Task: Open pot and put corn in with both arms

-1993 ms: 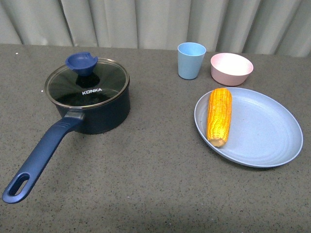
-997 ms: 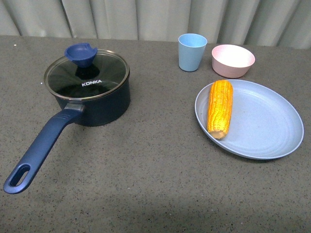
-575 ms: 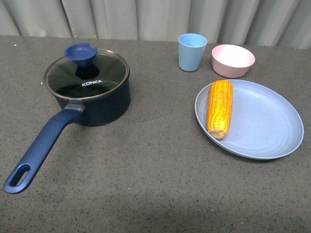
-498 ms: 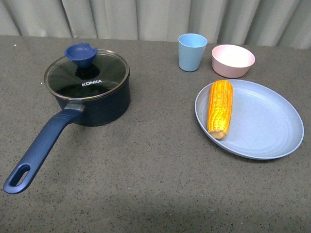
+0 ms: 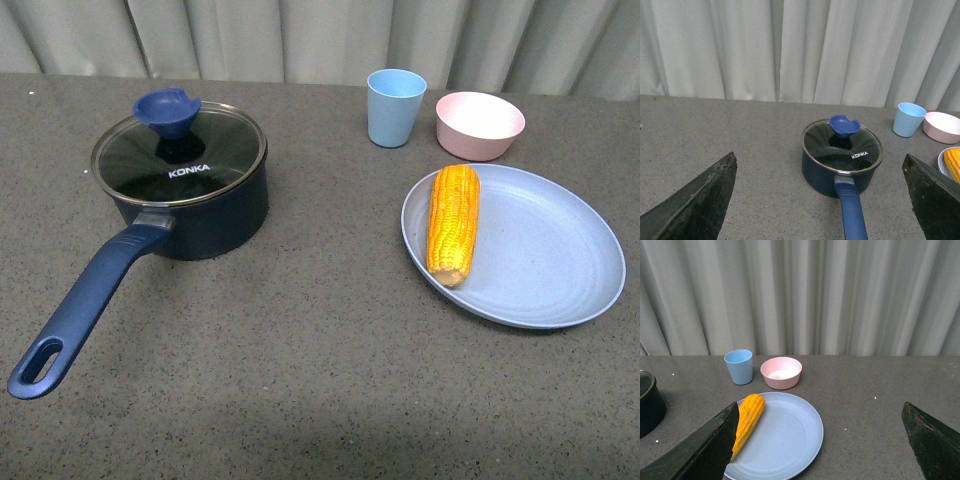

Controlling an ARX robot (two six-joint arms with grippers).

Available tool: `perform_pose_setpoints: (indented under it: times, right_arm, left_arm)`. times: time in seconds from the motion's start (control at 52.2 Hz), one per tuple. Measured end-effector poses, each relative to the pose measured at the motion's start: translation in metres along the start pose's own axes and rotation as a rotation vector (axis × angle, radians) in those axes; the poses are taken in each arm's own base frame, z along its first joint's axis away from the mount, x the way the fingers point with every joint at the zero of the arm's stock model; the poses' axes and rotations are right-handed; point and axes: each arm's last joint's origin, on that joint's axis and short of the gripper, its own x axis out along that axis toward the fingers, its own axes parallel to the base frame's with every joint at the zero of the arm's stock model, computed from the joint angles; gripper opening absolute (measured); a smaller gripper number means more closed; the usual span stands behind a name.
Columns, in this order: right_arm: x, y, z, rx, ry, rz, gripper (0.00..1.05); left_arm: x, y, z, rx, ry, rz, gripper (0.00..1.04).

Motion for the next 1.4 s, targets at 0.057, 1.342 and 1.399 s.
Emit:
perform_pose_setpoints:
  times: [0.057,1.342,1.399]
  right_arm:
    - [0.000,0.000,0.000,0.000,0.000,0.000,0.95]
    - [0.000,0.000,0.000,0.000,0.000,0.000,0.95]
    - [0.000,0.000,0.000,0.000,0.000,0.000,0.95]
  left_arm:
    - [0.000,0.000,0.000,0.000,0.000,0.000,0.98]
    - [0.226,-0.074,-0.046,-0.090,0.234,-0.052,0.98]
    - [0.234,-0.076,-0.051,-0.089,0.240,-0.065,0.98]
